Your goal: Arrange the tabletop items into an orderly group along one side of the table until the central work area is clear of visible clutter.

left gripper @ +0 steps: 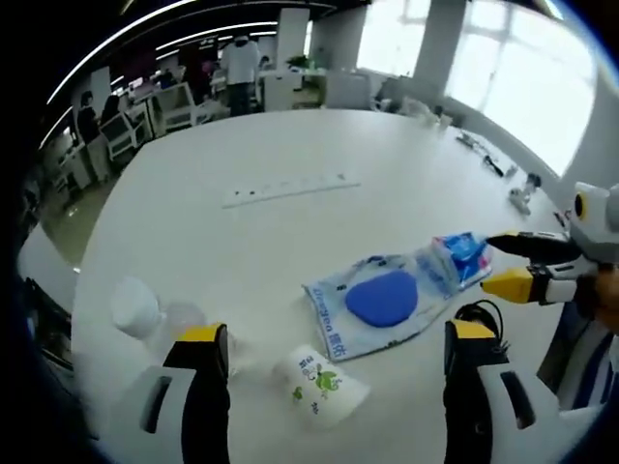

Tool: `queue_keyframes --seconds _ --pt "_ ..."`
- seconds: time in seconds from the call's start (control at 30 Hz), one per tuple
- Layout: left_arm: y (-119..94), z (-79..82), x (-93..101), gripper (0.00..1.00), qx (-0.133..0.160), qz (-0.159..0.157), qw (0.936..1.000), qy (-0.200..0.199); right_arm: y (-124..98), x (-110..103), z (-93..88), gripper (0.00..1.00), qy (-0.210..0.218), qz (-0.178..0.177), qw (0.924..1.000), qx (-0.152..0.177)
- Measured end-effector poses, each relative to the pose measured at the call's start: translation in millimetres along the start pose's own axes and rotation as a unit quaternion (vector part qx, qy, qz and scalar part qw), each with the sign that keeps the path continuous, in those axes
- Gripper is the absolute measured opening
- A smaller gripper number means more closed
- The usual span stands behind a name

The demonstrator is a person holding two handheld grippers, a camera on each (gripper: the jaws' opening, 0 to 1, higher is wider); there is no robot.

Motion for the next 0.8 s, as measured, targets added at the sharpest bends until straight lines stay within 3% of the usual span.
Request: queue_keyframes --seconds 0.1,0.17,0.23,0.33,0.4,0.53,0.7,0.8 --pt "-3.8 -4.4 1.3 0.88 0.005 -0.002 1.0 -0.007 -1.3 -2.9 -2.9 0.67 -0.007 0.003 1.0 -0.001" --pt "-7.1 -11.9 4.2 0.88 0.013 -0.021 0.9992 -0.03 -4.0 -6.9 -8.5 0.67 -0.009 0.008 0.9999 -0.005" --pt "-11.2 -22.5 3.5 0.87 0.016 -0.022 0.9993 -0.026 -1.0 -7.1 -12.9 0.67 -0.014 0.015 0.9997 -0.009" --pt "-14.4 -36.6 1.5 0.86 0.007 -0.035 0.9992 0.017 -2.4 -10.8 -17.7 0.66 -0.02 0.023 0.9994 -0.015" --pt "-19.7 -42.8 -1.7 0.85 0.02 -0.022 0.9984 0.049 -1.4 -13.6 -18.4 0.66 -0.025 0.028 0.9992 -0.014" --pt "-26.8 -59.1 -10.9 0.86 0.018 -0.03 0.9994 0.004 2.5 -22.1 -18.9 0.66 -0.038 0.039 0.9983 -0.021" --pt "-36.1 -76.9 -24.1 0.87 0.012 -0.014 0.9997 0.013 5.9 -37.1 -20.6 0.66 -0.062 0.057 0.996 -0.032" --pt "-44.8 -85.6 -32.7 0.88 0.014 -0.008 0.9998 -0.007 14.3 -45.1 -19.3 0.66 -0.07 0.066 0.9947 -0.037"
Point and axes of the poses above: the point that each gripper's makers call its tool centre point, and the gripper's own axes: y roughly forward along the fingers, x roughly to its right, z roughly out of its top, the point moved 10 cm from there along -y, roughly backward along the fingers, and after that the axes turned 4 degrees about -y, right-handed, at the moved point
